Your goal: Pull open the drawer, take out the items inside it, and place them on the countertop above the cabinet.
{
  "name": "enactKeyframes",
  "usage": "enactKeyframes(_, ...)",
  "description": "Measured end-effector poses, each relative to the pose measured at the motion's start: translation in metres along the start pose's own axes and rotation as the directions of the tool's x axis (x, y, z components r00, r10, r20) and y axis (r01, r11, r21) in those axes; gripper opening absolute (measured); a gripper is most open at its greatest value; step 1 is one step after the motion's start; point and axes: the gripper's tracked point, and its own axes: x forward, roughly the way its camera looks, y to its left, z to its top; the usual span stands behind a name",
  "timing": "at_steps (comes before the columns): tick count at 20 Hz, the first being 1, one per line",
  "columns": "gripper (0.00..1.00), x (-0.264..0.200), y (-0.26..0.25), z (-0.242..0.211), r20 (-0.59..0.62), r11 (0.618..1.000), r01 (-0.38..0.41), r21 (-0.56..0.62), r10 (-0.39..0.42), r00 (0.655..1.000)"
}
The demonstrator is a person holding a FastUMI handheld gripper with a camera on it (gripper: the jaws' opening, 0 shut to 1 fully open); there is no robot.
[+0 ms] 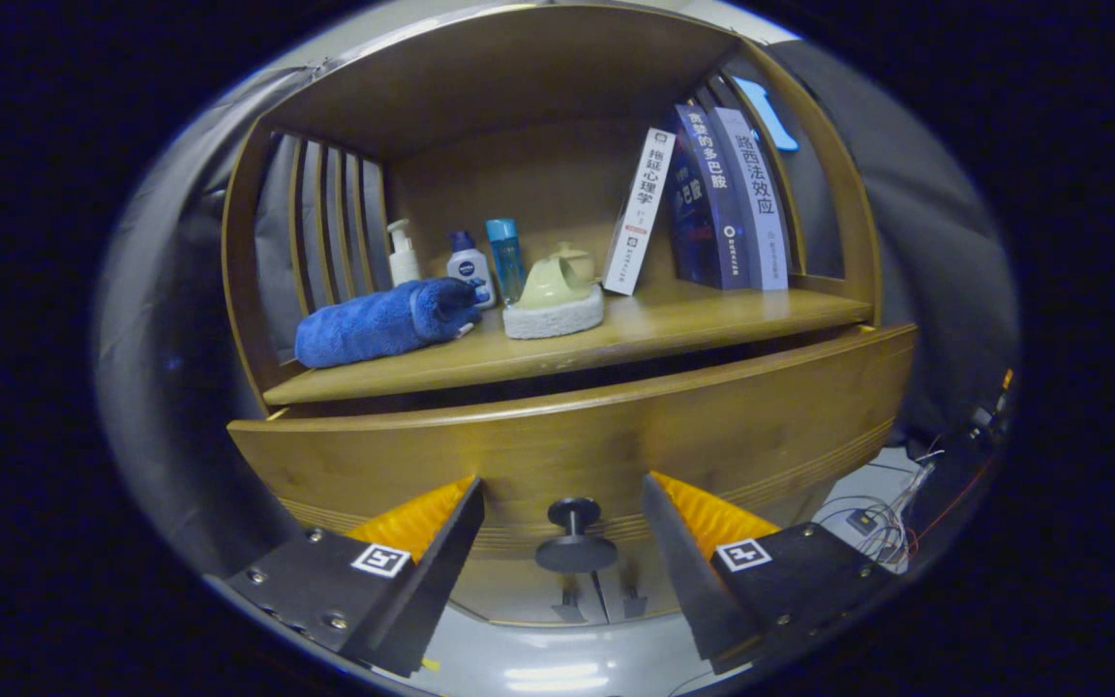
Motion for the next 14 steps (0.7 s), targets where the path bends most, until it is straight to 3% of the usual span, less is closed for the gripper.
enactKeyframes(14, 0.98, 0.029, 0.01, 0.005, 0.037, 0.995, 0.044, -0.088, -0.041, 0.998)
